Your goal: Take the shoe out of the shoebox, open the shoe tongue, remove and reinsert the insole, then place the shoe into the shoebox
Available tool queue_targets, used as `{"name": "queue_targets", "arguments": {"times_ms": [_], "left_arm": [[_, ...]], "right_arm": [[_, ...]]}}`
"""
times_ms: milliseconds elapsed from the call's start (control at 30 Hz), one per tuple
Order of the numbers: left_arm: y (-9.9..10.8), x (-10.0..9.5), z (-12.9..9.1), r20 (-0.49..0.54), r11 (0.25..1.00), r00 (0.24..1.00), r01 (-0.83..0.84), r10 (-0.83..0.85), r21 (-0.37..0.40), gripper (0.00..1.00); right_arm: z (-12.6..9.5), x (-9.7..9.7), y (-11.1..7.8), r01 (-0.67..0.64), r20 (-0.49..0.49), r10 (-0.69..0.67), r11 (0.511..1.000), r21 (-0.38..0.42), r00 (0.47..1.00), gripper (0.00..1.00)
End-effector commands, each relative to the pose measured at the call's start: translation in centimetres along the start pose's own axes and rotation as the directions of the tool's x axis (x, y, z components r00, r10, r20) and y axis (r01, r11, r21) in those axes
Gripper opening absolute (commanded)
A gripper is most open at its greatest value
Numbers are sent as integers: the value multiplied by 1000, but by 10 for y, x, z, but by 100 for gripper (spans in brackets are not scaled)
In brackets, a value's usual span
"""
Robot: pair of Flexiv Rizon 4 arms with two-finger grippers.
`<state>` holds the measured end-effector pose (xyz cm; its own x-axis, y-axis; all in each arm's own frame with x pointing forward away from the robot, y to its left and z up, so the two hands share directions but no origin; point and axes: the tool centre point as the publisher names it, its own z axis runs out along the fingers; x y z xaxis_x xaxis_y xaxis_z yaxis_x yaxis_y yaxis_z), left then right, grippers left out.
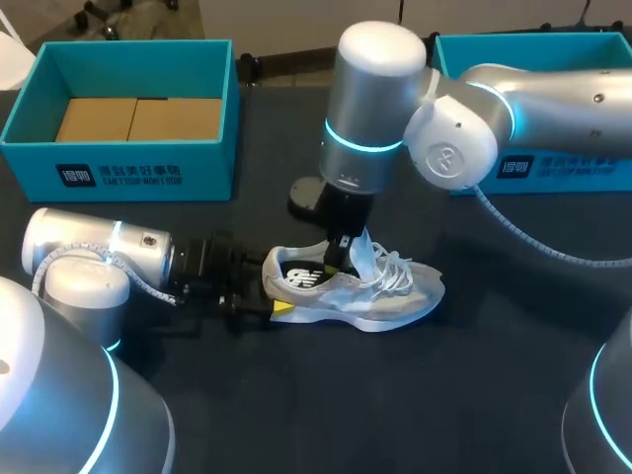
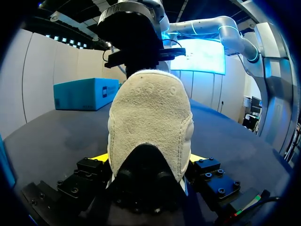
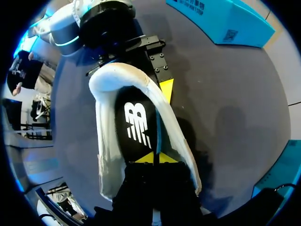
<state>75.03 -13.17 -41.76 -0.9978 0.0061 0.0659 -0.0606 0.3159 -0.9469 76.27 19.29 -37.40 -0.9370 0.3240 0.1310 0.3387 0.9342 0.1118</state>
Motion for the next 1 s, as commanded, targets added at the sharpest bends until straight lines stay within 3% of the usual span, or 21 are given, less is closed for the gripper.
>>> {"name": "queue_targets", "arguments": {"times_ms": [33,400,600,833,1000], "left_arm": [[0,0,2,1,1000,1000,1,-1,-2,0],[0,0,2,1,1000,1000,1,-1,-2,0],[0,0,2,1,1000,1000,1,-1,-2,0],[0,0,2,1,1000,1000,1,-1,-2,0],[0,0,2,1,1000,1000,1,-1,-2,0]], "right_arm": [[-5,-2,-5,0,3,0,1000,-3,1000,0],[-25,-7,-18,-26,31,26,1000,-4,999,0],[-36,-9,-24,-53,31,55,997,-63,998,0],[-47,-7,-17,-43,30,47,993,-111,998,0],[-48,-4,-8,-14,29,17,995,-98,999,0]]}}
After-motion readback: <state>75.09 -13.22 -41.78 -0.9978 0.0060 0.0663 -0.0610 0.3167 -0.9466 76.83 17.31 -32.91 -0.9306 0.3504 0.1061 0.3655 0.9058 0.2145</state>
